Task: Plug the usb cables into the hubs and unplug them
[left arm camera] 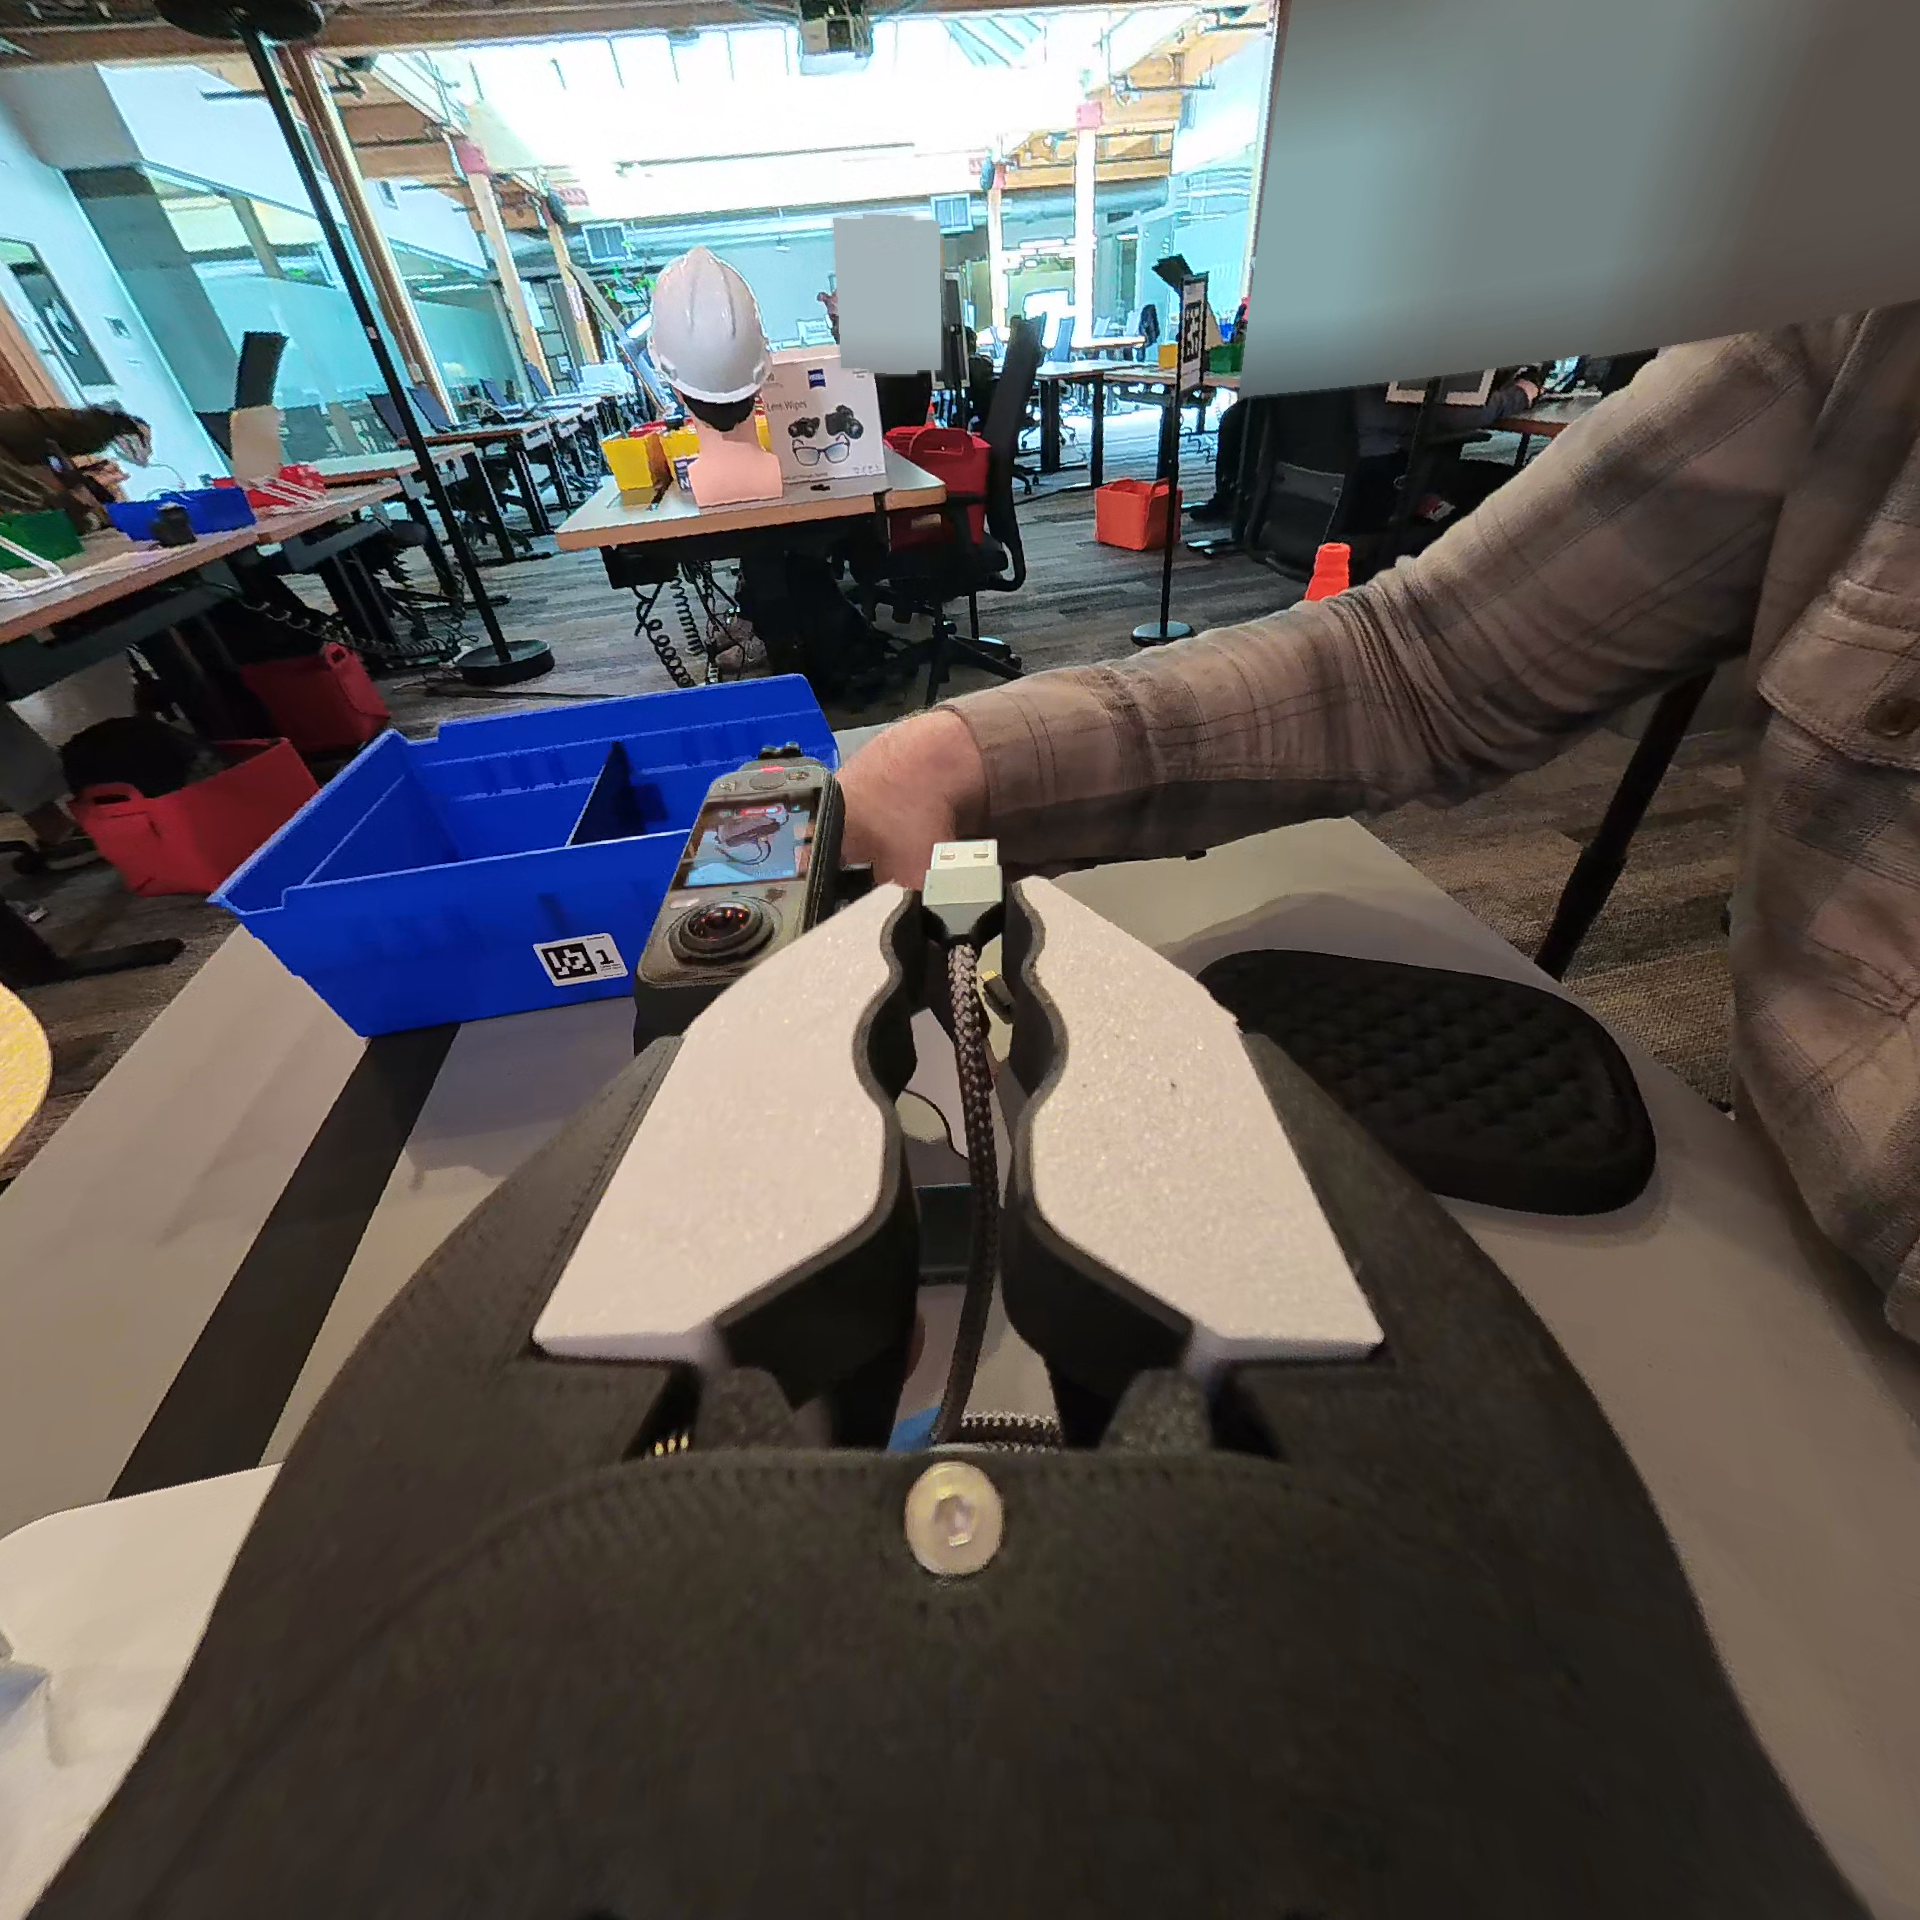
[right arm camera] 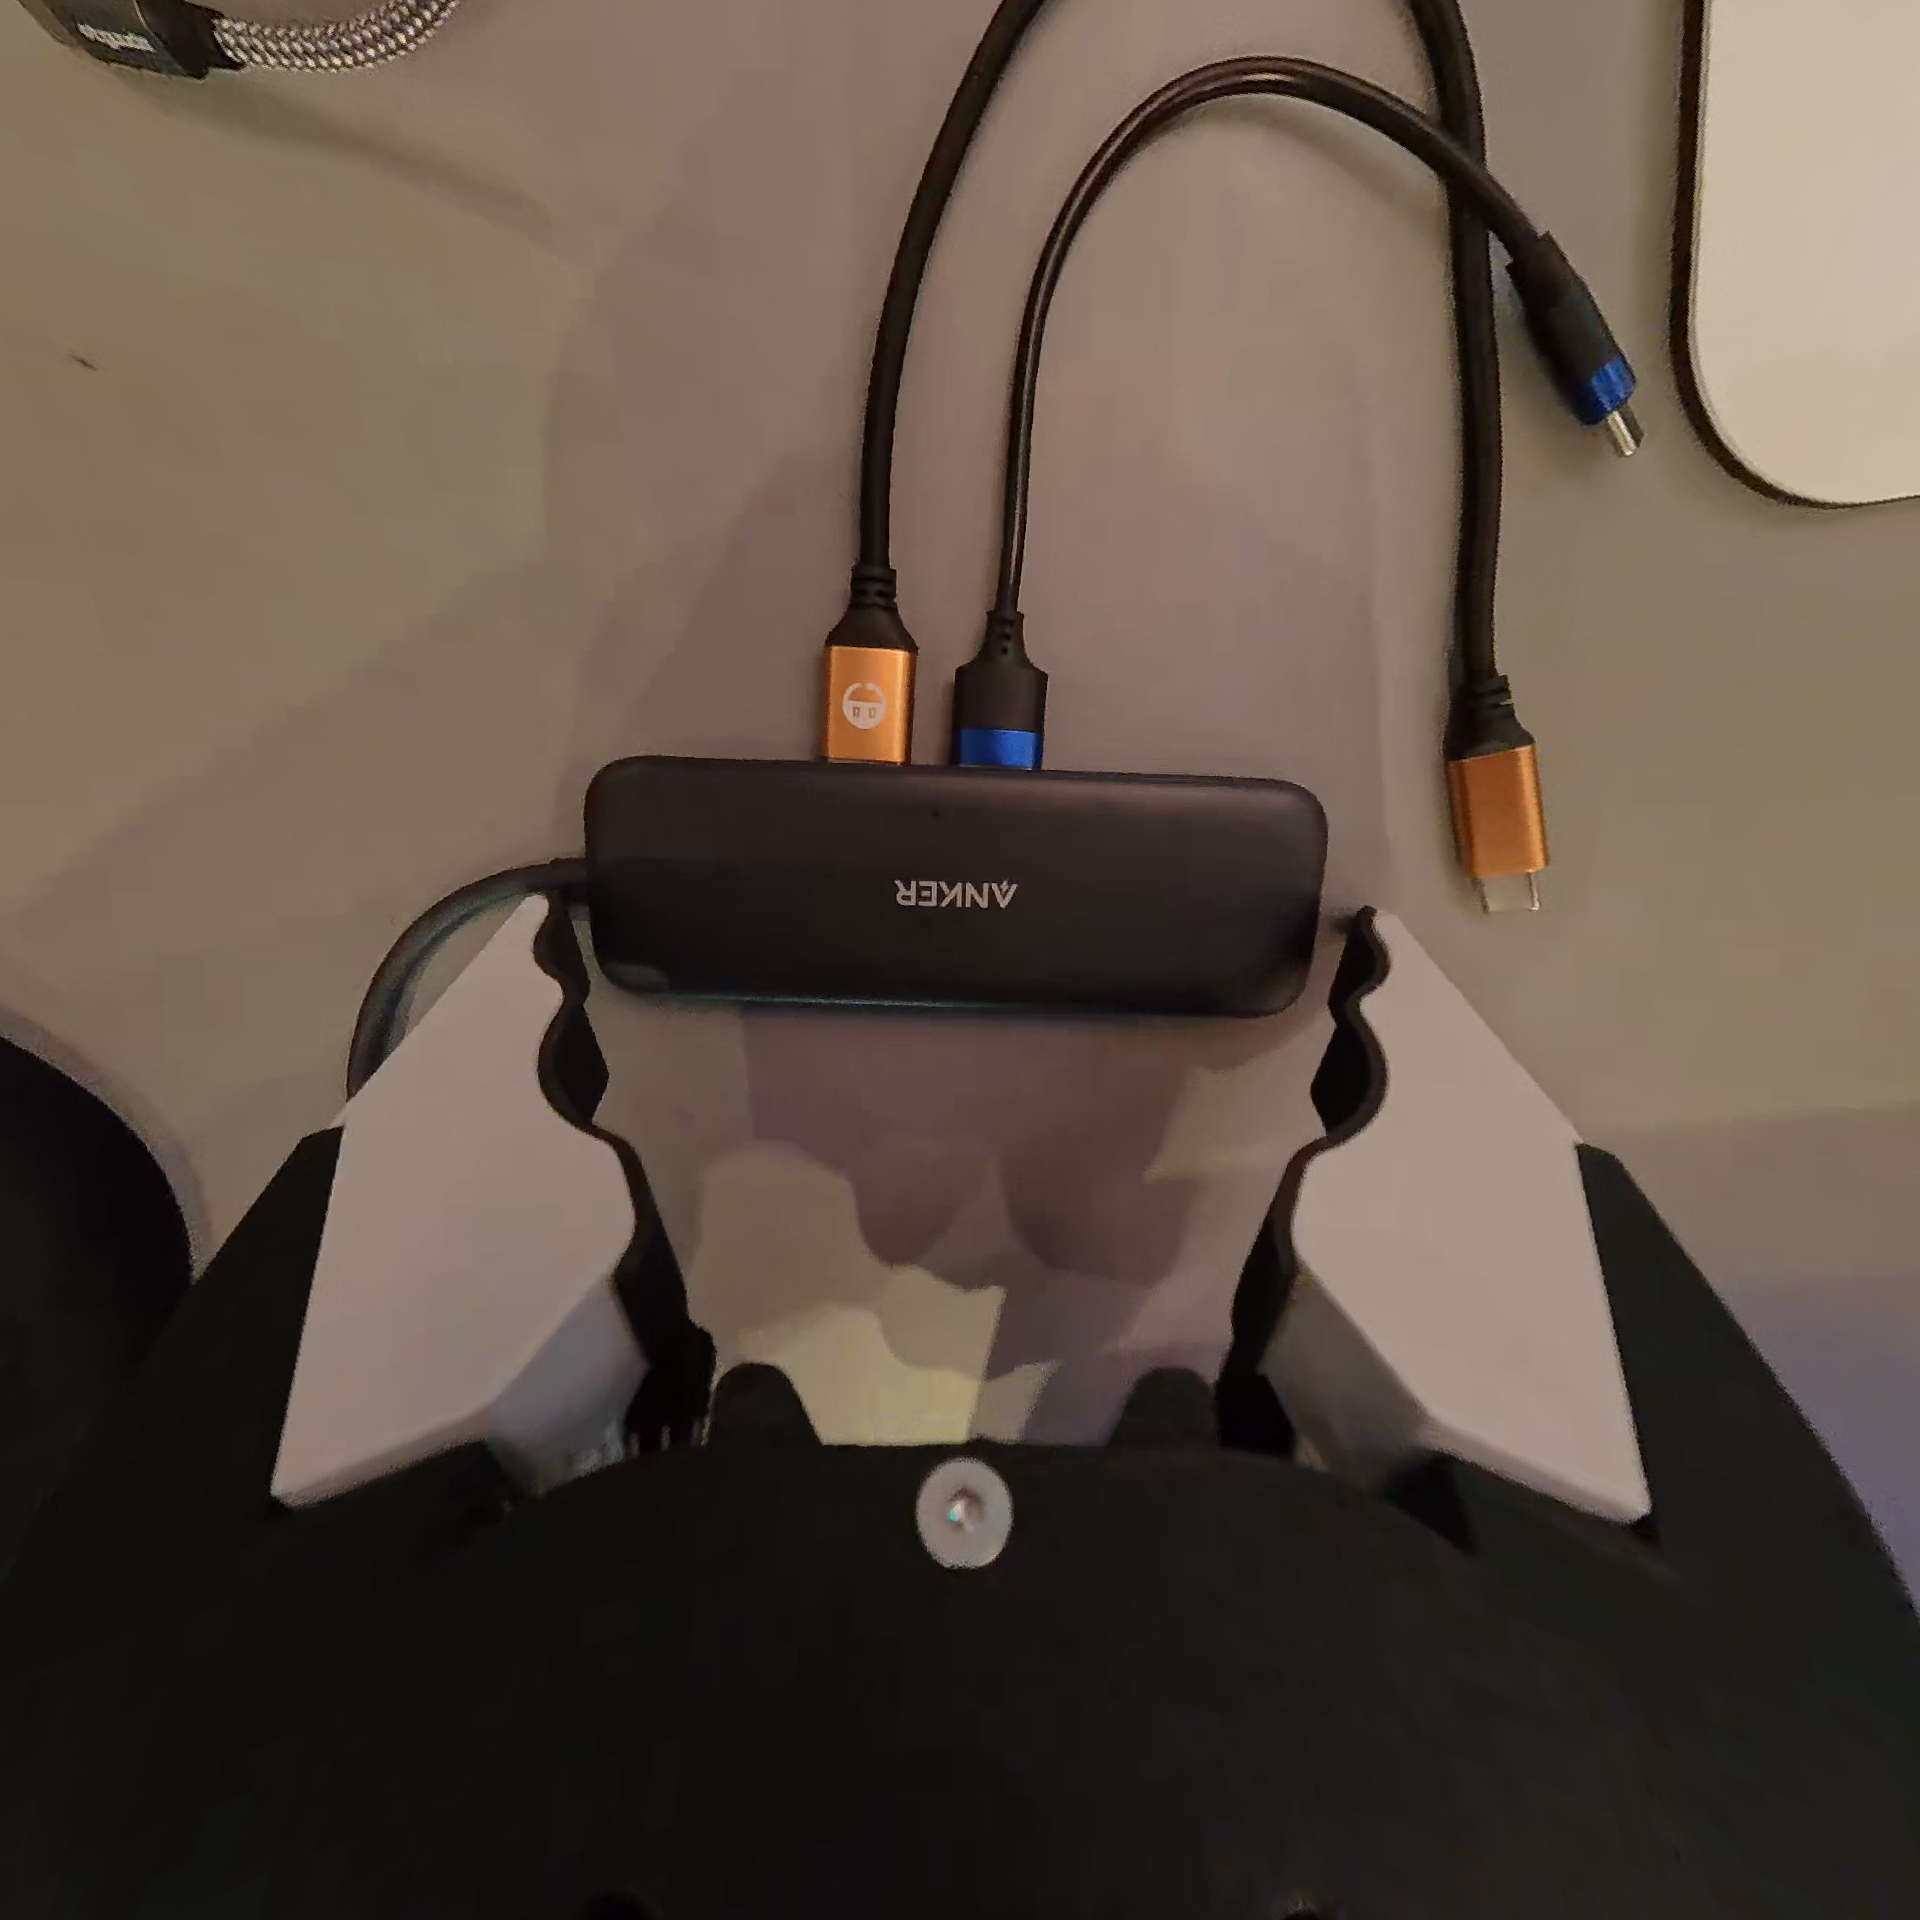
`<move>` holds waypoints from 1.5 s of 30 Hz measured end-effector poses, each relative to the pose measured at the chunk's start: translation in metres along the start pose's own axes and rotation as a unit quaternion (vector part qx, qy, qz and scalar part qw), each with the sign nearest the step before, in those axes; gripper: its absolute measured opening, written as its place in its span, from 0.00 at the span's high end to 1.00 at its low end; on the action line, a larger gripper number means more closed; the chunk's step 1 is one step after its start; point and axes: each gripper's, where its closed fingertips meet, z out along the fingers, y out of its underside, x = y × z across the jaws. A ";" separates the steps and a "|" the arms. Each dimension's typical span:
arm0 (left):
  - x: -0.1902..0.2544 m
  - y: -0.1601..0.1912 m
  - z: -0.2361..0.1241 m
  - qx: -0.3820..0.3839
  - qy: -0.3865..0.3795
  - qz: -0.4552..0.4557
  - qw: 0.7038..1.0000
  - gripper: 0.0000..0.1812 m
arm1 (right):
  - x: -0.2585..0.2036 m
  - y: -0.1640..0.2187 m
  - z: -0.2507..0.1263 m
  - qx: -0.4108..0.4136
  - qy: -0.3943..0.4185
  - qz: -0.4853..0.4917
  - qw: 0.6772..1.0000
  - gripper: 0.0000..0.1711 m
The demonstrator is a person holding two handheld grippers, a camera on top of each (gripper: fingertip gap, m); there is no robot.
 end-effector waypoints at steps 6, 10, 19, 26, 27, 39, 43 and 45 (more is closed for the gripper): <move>0.000 0.001 -0.001 -0.008 -0.003 0.003 1.000 0.92 | 0.003 -0.001 -0.001 -0.033 0.003 0.007 0.999 0.24; -0.002 0.004 -0.002 -0.015 -0.006 0.003 1.000 0.92 | 0.003 -0.002 -0.001 -0.021 0.002 0.002 1.000 0.25; -0.009 0.014 -0.003 -0.031 -0.019 0.000 0.999 0.92 | 0.001 -0.017 -0.018 0.065 -0.018 0.023 0.997 0.25; -0.009 0.018 -0.001 -0.054 -0.027 0.010 0.998 0.92 | 0.003 -0.039 -0.054 0.152 -0.039 0.034 0.987 0.25; -0.008 0.018 0.000 -0.059 -0.029 0.014 0.998 0.92 | 0.002 -0.042 -0.061 0.166 -0.044 0.033 0.985 0.25; -0.017 0.013 0.013 -0.111 -0.096 0.030 0.989 0.92 | 0.002 -0.072 -0.138 0.283 -0.066 0.008 0.957 0.25; -0.019 0.017 0.021 -0.133 -0.115 0.032 0.984 0.92 | -0.001 -0.076 -0.146 0.290 -0.071 -0.002 0.954 0.25; -0.020 0.019 0.024 -0.138 -0.122 0.025 0.983 0.92 | 0.000 -0.076 -0.148 0.288 -0.068 -0.005 0.955 0.25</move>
